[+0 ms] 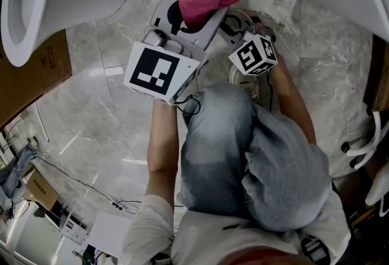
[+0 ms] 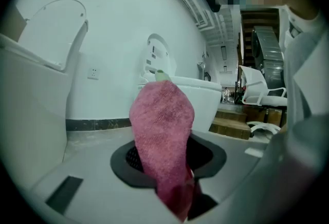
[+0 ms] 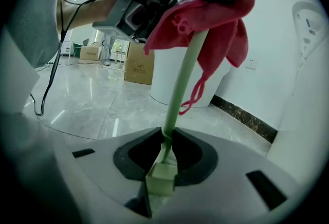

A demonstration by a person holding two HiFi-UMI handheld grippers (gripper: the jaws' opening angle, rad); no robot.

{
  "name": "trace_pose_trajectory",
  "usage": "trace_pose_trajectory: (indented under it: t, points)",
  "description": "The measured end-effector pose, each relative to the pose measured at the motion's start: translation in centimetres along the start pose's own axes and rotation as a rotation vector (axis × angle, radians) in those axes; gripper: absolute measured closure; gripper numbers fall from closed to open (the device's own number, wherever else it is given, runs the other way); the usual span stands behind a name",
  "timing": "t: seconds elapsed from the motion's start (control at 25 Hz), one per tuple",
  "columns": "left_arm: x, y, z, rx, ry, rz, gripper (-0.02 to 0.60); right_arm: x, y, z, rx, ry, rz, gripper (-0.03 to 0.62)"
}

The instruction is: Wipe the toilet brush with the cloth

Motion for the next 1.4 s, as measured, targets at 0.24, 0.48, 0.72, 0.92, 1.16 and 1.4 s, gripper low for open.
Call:
trace_pose_trajectory:
  t: [0.24, 0.48, 0.72, 0.92, 1.16, 1.4]
  points:
    - [0.3, 4.6, 1.0, -0.046, 0.009, 0.033, 0.434, 0.1, 0.1, -0.1, 0.005, 0.002, -0.002, 0.533]
    - [0.2, 8.3, 1.9, -0.107, 0.027, 0.014, 0.44, 0.1, 0.1, -0.1, 0.006, 0.004, -0.003, 0.533]
    - [0.1, 11.5, 2.8, -0.171, 0.024, 0.011, 0.448, 0.1, 0.1, -0.1, 0.006, 0.008, -0.003, 0.533]
    - [0.1, 14.2, 3.3, -0.212, 0.02, -0.011, 0.466, 0.0, 0.1, 0.0, 0.002, 0.012, -0.006, 0.531]
    - [0.3, 14.4, 3.0, -0.203, 0.026, -0.03, 0.471, -0.1, 0.2, -0.1, 0.003, 0.013, -0.01, 0.531]
    - [0.2, 13.9, 1.4, -0.159, 0.016, -0.09, 0.483, -0.2, 0.1, -0.1, -0.013, 0.03, -0.004, 0.514]
Point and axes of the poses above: the fingertips, and each gripper's own axes: z forward along the fingers, x to its right, y out of its underside, the point moved 6 cm from there along -z, backward along the fingers, and after that the axes turned 6 degrees about -x, right-handed, at the moved point
